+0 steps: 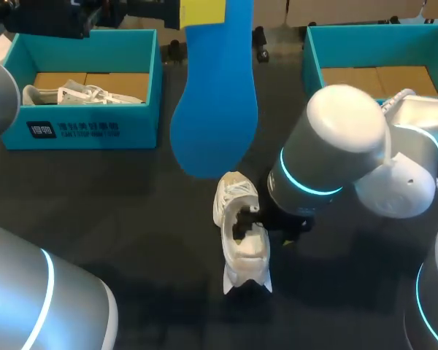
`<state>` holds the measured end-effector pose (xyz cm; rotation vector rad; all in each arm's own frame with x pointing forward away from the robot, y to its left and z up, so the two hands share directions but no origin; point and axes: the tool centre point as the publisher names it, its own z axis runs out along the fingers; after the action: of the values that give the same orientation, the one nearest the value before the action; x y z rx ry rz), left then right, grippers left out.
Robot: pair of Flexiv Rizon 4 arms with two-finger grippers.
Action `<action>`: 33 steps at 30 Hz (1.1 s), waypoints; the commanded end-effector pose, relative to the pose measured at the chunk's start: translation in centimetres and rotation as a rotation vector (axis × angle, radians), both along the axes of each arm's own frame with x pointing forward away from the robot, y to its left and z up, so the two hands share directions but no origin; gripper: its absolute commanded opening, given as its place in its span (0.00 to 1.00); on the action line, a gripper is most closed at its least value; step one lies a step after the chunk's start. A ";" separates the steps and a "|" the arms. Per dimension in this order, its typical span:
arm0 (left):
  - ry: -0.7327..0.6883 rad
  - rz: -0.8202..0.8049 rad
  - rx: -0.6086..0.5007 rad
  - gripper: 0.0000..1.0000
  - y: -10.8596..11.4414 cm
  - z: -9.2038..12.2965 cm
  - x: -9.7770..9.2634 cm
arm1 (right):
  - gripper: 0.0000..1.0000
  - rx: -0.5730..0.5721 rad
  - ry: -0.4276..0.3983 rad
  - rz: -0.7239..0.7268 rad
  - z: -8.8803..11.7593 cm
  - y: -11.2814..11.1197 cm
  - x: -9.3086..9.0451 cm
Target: Take the shoe out of the shoebox, open the shoe tongue, remove and reinsert the insole, then place the shoe into the shoebox
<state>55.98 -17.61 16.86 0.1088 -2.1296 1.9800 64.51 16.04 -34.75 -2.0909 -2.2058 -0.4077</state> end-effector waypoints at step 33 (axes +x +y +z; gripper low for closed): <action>0.000 -0.001 0.003 0.00 -0.2 0.1 0.1 | 1.00 0.588 -0.140 0.146 11.2 -5.1 1.9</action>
<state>55.99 -17.61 16.87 0.1088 -2.1295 1.9799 67.03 12.90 -25.01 -1.7347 -2.0328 -0.9602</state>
